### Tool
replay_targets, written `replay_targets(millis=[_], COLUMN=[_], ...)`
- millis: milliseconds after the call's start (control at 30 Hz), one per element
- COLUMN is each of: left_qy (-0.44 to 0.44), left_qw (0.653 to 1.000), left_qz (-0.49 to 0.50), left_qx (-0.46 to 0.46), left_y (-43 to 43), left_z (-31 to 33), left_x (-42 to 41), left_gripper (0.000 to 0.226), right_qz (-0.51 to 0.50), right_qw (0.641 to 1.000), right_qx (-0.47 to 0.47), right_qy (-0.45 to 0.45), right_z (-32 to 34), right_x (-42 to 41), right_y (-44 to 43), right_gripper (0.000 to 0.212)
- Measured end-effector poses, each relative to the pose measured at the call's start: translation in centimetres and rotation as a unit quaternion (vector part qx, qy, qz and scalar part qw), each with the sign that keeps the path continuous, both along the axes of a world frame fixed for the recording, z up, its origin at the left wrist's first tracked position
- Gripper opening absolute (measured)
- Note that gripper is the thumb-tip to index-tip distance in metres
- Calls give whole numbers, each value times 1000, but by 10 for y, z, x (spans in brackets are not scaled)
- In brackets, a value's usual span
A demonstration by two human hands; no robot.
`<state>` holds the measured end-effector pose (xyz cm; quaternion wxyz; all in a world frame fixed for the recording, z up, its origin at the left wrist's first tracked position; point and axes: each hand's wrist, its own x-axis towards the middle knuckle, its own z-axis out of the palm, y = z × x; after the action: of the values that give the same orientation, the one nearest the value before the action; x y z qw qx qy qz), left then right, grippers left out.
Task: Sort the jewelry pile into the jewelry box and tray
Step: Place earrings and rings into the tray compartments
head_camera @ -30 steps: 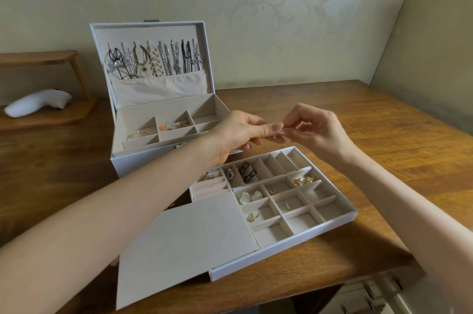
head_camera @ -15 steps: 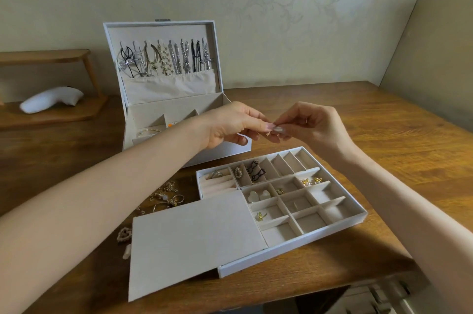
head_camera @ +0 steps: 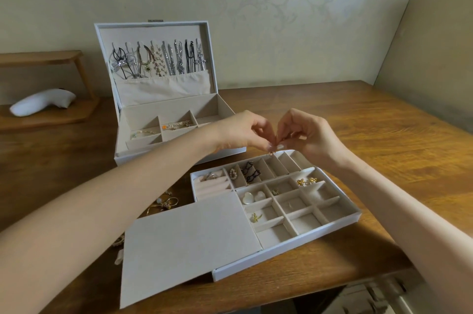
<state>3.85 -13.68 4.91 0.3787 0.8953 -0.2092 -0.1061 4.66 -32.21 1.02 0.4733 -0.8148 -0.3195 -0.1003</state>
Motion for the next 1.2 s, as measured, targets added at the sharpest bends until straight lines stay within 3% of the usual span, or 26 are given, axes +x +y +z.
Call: replay_targets(millis=[200, 367, 467, 833, 1200], left_qy=[-98, -191, -226, -146, -144], left_qw=[991, 953, 934, 942, 950], left_qz=[-21, -14, -20, -1, 10], left_qx=[87, 234, 274, 303, 279], left_y=[-6, -10, -14, -25, -27], left_z=[-10, -18, -19, -20, -18], left_x=[7, 13, 13, 20, 19], left_gripper=[7, 11, 11, 9, 9], right_qz=[-10, -104, -121, -124, -123], right_qw=[999, 988, 986, 984, 986], right_qx=[-43, 108, 92, 48, 31], right_qy=[-22, 29, 65, 114, 107], right_z=[-5, -13, -20, -29, -30], right_x=[3, 15, 21, 23, 23], right_y=[-9, -21, -27, -29, -31], right_gripper=[20, 16, 11, 11, 11])
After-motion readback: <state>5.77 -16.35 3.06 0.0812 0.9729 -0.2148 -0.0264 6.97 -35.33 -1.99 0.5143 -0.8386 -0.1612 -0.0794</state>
